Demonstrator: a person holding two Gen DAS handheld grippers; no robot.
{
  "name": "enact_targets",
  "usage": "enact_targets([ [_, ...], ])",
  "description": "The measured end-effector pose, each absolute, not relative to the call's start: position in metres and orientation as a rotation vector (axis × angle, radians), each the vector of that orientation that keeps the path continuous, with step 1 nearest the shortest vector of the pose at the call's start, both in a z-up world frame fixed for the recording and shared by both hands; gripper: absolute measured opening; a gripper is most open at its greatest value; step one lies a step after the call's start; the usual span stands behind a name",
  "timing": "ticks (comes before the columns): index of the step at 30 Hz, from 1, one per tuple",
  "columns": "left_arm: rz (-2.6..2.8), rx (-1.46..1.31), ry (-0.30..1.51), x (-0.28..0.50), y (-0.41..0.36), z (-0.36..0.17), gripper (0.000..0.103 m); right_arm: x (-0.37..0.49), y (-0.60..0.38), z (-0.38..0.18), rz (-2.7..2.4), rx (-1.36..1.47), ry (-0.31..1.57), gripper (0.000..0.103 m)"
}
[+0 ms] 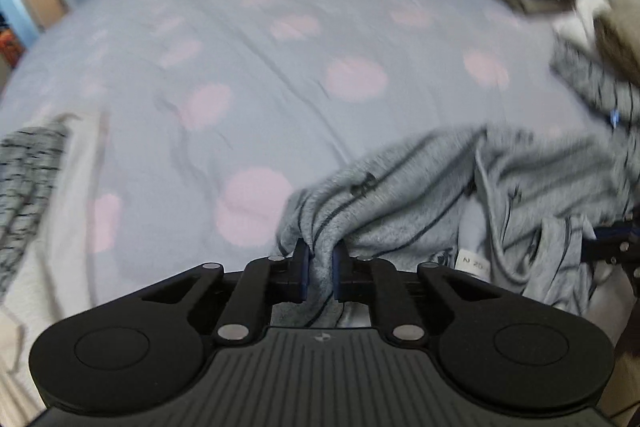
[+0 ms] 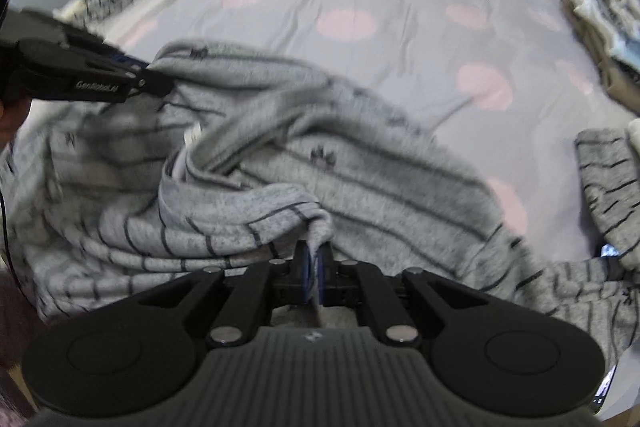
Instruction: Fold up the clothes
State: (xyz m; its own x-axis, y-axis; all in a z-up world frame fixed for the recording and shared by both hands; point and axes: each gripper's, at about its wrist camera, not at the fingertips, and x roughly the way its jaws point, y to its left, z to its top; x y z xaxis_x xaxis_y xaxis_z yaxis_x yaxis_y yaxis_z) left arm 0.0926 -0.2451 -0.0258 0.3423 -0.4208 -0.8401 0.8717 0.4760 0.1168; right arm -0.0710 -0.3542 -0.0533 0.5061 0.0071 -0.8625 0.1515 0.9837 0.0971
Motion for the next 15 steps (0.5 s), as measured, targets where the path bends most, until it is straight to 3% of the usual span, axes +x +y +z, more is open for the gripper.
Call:
enact_targets([
  [8,-0.774,0.449,0.598,0.099,-0.181,0.099,0.008,-0.085,-0.374,0.033,-0.215,0.07,0.77,0.004],
  [15,-0.719,0.367,0.391,0.058,-0.125,0.193,0.008,-0.084,-0.402,0.138,-0.336,-0.022,0.503,0.004],
])
